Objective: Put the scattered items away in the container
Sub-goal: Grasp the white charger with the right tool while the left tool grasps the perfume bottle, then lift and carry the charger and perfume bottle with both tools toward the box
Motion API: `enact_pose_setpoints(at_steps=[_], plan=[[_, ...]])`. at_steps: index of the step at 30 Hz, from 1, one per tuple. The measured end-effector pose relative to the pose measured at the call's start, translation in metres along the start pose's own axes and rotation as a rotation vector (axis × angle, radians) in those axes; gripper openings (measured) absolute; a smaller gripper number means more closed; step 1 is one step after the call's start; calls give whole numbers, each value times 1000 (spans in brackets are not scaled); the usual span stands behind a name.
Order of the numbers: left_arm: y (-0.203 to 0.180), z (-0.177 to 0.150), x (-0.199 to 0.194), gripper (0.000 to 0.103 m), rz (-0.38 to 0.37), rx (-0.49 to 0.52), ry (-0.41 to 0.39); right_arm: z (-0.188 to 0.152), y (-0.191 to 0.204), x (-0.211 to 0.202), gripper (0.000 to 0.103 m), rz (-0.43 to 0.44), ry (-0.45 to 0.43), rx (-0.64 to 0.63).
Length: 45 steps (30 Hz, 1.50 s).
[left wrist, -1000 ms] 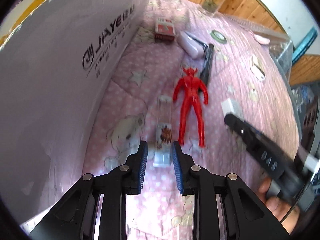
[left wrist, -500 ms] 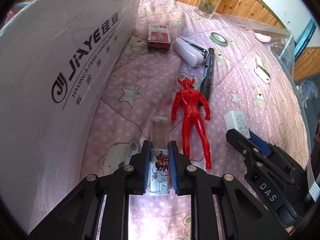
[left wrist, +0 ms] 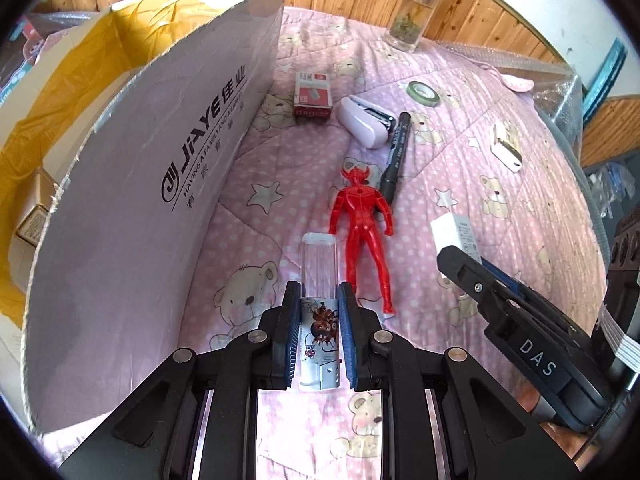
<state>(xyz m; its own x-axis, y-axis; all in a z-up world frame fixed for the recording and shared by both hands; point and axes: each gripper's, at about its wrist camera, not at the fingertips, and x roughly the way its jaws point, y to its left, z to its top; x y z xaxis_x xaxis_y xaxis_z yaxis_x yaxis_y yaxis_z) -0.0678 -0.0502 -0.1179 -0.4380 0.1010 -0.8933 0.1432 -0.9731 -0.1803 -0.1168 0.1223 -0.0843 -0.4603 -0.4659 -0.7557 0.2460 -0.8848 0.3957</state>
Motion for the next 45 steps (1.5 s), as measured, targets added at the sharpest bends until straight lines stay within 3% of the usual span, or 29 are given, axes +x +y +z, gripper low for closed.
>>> enact_pose_setpoints(at_steps=[18, 45], plan=[[-24, -13, -62, 19, 3, 57, -82, -10, 21, -42, 34, 43, -45, -33], [10, -33, -105, 19, -93, -15, -134, -29, 57, -97, 34, 38, -107, -105]])
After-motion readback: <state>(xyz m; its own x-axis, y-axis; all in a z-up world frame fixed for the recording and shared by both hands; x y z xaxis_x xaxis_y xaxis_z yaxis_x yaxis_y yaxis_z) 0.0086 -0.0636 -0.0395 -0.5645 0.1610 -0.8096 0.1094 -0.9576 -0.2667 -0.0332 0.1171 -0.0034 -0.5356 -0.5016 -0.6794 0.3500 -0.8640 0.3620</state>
